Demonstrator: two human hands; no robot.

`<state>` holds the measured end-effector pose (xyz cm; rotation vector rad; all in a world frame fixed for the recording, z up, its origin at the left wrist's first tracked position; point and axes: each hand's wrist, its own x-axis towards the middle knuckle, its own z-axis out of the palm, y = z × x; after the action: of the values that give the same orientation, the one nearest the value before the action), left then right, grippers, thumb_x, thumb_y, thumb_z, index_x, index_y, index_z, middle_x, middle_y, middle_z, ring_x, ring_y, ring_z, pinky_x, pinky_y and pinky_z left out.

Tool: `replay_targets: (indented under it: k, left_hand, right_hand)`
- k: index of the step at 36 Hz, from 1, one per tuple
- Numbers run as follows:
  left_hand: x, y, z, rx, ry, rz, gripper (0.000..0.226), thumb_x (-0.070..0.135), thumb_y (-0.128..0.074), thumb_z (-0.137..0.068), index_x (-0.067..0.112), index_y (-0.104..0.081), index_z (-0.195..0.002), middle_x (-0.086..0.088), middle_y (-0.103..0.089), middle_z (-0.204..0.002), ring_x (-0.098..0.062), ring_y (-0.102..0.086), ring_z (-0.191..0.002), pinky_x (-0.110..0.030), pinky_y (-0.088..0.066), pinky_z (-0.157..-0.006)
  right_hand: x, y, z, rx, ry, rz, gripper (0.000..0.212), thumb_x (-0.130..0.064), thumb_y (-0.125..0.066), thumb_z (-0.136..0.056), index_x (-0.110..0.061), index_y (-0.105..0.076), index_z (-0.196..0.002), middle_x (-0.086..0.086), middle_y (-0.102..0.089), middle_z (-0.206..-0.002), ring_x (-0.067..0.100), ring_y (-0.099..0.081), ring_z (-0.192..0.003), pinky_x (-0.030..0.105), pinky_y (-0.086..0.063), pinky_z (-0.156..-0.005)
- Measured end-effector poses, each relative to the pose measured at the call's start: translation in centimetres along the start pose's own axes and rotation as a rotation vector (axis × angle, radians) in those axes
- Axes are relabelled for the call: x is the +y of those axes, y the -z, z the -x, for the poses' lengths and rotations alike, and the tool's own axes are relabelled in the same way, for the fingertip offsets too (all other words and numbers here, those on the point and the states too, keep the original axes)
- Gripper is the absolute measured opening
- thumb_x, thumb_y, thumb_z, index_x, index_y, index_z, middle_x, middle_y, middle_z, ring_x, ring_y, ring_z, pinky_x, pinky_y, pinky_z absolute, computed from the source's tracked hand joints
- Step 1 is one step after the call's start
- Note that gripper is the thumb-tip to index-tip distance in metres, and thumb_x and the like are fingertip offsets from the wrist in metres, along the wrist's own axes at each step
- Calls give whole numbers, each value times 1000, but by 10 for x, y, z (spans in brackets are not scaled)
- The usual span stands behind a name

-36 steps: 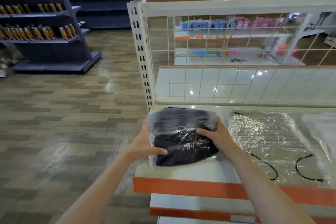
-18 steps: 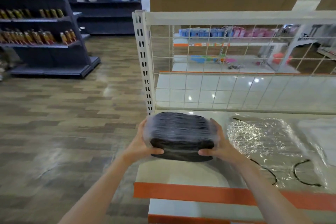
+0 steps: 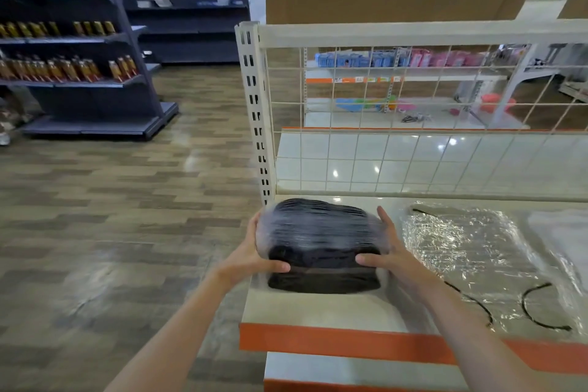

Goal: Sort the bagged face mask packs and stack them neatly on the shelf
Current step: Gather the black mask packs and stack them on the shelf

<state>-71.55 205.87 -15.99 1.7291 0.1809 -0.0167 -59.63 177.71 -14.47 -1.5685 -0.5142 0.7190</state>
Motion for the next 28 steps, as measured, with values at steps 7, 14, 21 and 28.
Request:
replay_targets:
  k: [7,14,21,28]
  left_hand:
    - [18,-18,-8,124,-126,-5,98,15,-87,-51,43,-30,-125,-1,-31,-141,-9,-36,-131,-21,-30,-111]
    - [-1,-1,-8,48,-14,-9,124,23,-91,-39,27,-16,-138,-3,-36,-140,-15,-42,-129,-37,-40,-107]
    - [2,-1,-17,70,-13,-94,129,25,-90,-36,17,-18,-143,1,-34,-141,-11,-36,-132,-28,-33,-109]
    - [-2,11,-22,18,-12,-166,117,20,-95,-47,21,-29,-143,-4,-42,-142,-18,-40,-134,-49,-32,-112]
  right_hand:
    - [-10,-12,-11,131,162,-4,97,1,-80,-65,-30,-24,-138,-12,-50,-130,4,-53,-117,23,-45,-95]
    - [-6,7,-10,-34,34,140,129,-27,-92,-50,-26,-6,-146,-23,-40,-132,-14,-45,-118,17,-41,-99]
    - [-14,1,-20,95,129,329,99,-4,-88,-53,-13,-37,-137,-6,-46,-126,13,-47,-121,44,-40,-105]
    - [-15,4,-32,5,138,415,82,-13,-87,-50,-16,-57,-126,11,-61,-119,30,-53,-119,48,-45,-98]
